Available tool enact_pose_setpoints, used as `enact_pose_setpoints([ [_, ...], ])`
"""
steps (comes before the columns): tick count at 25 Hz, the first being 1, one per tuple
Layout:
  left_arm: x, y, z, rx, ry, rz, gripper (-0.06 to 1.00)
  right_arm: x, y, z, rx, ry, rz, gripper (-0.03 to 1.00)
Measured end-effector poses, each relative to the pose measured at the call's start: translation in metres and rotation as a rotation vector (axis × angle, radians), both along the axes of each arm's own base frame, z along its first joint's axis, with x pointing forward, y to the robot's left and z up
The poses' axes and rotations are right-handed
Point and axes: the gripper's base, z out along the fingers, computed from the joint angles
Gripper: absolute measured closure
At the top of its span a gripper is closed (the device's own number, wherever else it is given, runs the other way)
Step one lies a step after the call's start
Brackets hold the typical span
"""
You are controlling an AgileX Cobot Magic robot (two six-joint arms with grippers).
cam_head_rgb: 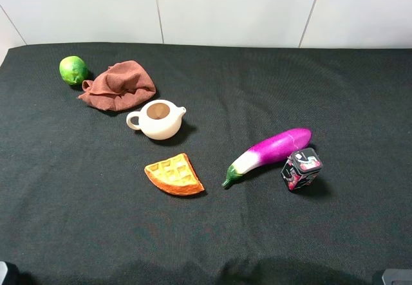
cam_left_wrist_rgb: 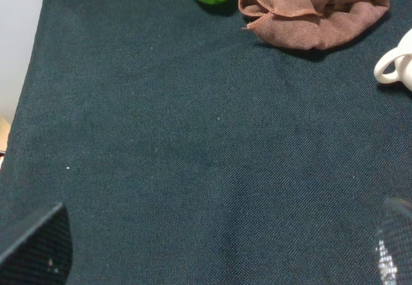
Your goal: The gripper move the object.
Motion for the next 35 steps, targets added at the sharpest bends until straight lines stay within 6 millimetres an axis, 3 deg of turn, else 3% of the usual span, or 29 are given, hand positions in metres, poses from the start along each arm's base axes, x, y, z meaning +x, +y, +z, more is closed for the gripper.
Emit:
enact_pose_setpoints([
  [35,0.0,0.0,0.0,0.0,0.0,0.0,-0.05,-0.0008,0.0083,0.0,-0.078,-0.008,-0.01,0.27],
])
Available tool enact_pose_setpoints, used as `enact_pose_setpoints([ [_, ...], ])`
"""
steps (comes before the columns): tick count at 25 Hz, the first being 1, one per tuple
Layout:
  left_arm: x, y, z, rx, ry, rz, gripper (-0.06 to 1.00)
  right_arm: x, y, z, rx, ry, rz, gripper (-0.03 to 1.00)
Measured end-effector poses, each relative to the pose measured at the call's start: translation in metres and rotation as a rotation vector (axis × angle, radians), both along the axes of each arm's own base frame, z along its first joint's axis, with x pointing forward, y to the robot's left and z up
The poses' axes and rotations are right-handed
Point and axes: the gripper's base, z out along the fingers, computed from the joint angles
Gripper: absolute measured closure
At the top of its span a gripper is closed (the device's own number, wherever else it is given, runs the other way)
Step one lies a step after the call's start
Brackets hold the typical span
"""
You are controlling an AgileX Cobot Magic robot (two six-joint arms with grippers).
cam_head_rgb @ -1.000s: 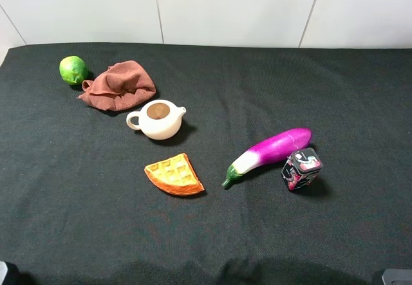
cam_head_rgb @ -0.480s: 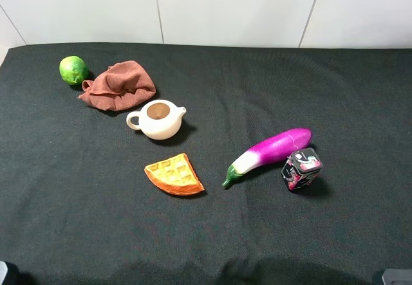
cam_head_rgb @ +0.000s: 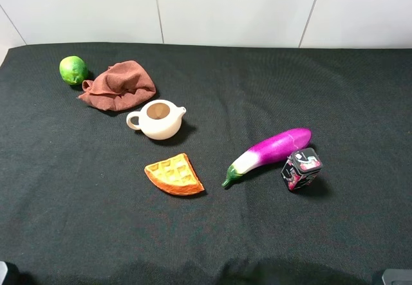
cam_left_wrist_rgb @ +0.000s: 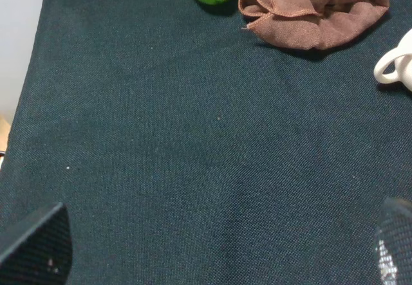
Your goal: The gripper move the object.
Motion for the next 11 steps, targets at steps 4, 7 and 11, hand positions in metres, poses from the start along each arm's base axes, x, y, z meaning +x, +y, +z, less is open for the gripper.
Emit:
enact_pose_setpoints([
  [4,0.0,0.0,0.0,0.0,0.0,0.0,-0.05,0.0,0.0001,0.0,0.001,0.0,0.0,0.27],
  [7,0.0,0.0,0.0,0.0,0.0,0.0,-0.05,0.0,0.0001,0.0,0.001,0.0,0.0,0.27],
  [11,0.0,0.0,0.0,0.0,0.0,0.0,-0.05,0.0,0.0001,0.0,0.001,0.0,0.0,0.27],
])
